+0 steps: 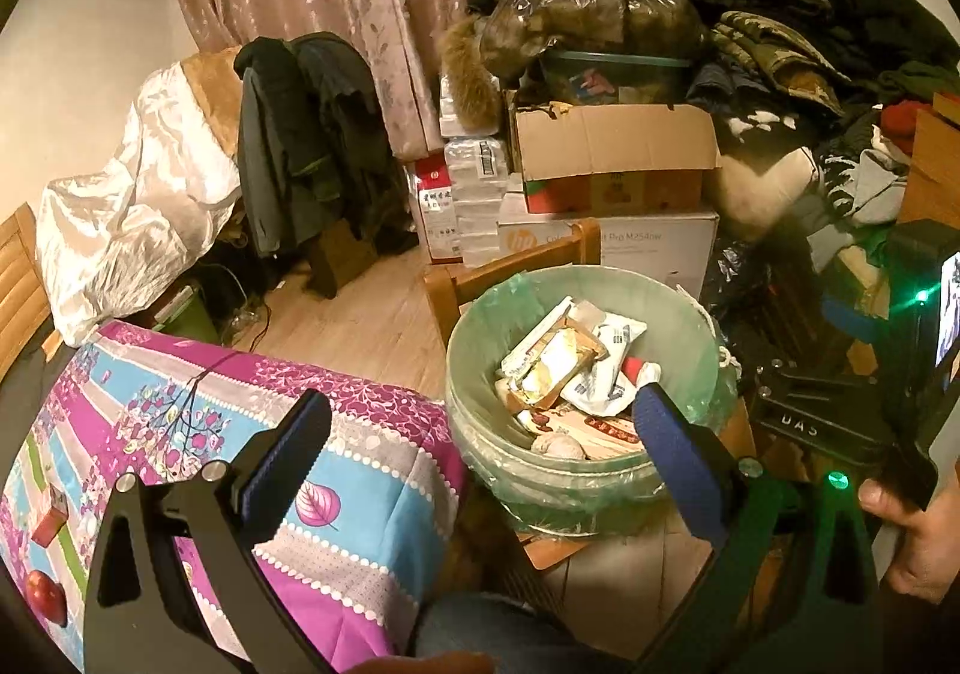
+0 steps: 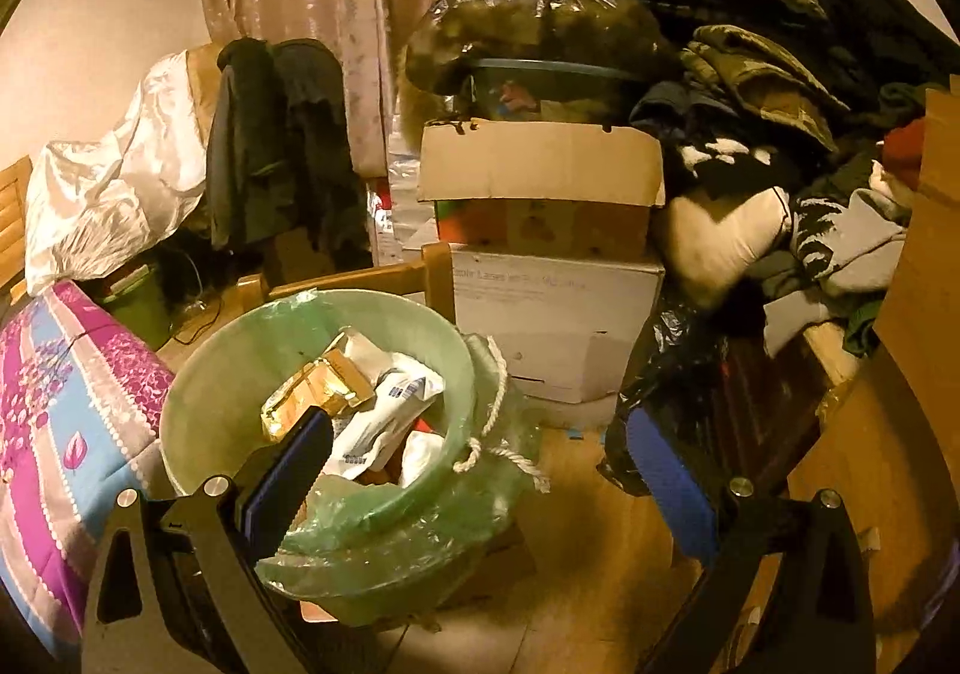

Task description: Collect trash

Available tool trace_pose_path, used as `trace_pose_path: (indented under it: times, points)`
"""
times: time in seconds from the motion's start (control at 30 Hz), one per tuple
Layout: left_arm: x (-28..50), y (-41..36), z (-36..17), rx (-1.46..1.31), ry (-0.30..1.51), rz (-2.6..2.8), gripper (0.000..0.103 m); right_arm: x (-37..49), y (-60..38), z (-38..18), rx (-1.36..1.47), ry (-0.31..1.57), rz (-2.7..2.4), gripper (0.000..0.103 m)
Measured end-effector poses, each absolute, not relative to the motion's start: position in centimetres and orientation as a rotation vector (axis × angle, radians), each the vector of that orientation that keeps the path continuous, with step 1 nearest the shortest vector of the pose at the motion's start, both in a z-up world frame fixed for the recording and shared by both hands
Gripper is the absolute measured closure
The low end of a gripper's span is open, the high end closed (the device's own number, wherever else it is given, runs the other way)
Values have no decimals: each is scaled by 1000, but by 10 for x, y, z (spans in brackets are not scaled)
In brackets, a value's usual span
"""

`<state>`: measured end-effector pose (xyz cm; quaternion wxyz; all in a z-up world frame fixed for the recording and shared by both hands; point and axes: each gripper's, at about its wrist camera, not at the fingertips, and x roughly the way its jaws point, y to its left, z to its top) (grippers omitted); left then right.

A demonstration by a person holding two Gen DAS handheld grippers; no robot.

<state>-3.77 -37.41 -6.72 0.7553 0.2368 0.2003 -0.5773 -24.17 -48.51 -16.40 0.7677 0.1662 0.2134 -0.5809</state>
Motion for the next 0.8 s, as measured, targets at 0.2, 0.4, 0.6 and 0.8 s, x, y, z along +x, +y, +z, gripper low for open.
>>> trace_pose_path:
  times: [0.2, 0.4, 0.6, 0.8]
  points:
    - [-35, -371, -66, 477, 452, -1240, 6, -244, -487, -165, 374, 463, -1260, 5]
    - [-35, -369, -66, 482, 450, -1228, 6, -244, -486, -165, 376, 457, -1263, 5]
    - [-39, -372, -67, 493, 473, -1225, 6, -243, -485, -165, 385, 457, -1247, 5]
    - [-32, -372, -64, 448, 529, -1214, 6, -237, -483, -166, 365, 465, -1223, 5]
